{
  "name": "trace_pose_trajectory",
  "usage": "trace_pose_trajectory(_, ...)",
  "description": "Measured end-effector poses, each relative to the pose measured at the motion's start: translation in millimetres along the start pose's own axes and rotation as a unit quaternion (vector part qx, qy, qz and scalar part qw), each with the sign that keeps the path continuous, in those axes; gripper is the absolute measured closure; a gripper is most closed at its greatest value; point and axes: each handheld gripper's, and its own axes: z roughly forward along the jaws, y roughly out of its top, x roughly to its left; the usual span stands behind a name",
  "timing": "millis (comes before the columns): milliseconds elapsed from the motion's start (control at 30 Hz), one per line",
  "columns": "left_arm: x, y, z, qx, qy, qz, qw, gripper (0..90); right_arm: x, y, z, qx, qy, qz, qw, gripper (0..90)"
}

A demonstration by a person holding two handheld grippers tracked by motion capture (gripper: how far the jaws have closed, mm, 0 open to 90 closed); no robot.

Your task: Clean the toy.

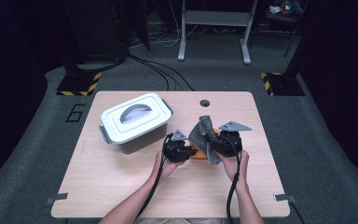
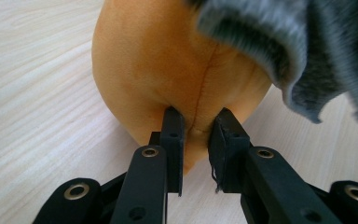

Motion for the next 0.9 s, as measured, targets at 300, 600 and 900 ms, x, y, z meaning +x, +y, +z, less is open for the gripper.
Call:
trace_pose_trajectory(300, 3.1, -3.1, 1.4, -0.008, 0.002, -0.008, 0.9999, 76.3, -3.4, -1.9, 6.9, 0.008, -0.019, -0.008, 0.9997, 70.7)
trace_pose_trajectory(600, 4.7, -5.2, 1.4, -0.009, 0.000, -0.016, 0.9998, 76.2, -28.2, -12.7, 2.4, 0.014, -0.051, 0.022, 0.9984, 70.5)
trace_pose_trajectory(900, 5.6, -6.5, 1.5, -0.009, -0.004, -0.016, 0.9998, 76.1, -66.9, -36.3, 10.9, 0.053, -0.076, 0.077, 0.9927, 70.4)
